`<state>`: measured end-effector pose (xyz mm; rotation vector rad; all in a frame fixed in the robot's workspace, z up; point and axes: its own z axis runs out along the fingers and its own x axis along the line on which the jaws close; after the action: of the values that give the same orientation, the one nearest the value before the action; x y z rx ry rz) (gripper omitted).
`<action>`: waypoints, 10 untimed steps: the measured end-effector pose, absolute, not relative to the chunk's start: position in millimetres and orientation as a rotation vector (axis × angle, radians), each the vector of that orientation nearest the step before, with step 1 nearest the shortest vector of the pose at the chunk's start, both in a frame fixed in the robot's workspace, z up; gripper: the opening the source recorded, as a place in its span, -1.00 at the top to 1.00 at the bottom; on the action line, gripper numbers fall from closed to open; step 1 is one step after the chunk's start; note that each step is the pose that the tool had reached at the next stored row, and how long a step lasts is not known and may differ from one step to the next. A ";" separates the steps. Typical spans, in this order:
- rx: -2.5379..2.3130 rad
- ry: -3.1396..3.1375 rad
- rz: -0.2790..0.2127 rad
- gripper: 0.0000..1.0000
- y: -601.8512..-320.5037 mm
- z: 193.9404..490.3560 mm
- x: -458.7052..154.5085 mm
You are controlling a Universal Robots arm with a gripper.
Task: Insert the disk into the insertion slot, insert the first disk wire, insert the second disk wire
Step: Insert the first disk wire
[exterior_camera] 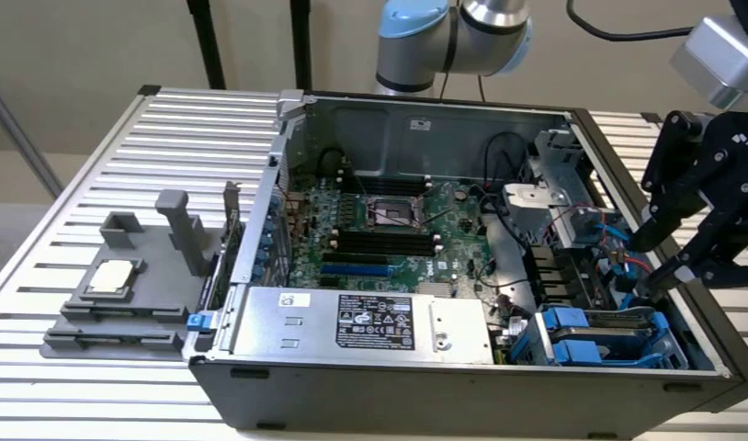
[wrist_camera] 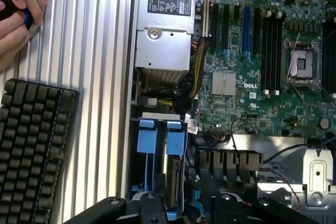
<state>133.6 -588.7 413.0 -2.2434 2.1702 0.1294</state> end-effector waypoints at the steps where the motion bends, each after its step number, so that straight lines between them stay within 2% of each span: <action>1: -2.243 2.170 0.130 0.19 -588.5 411.1 136.9; 10: -2.244 2.171 0.131 0.19 -584.5 394.8 163.9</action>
<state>163.9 -584.5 394.8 -2.2438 2.1705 0.1307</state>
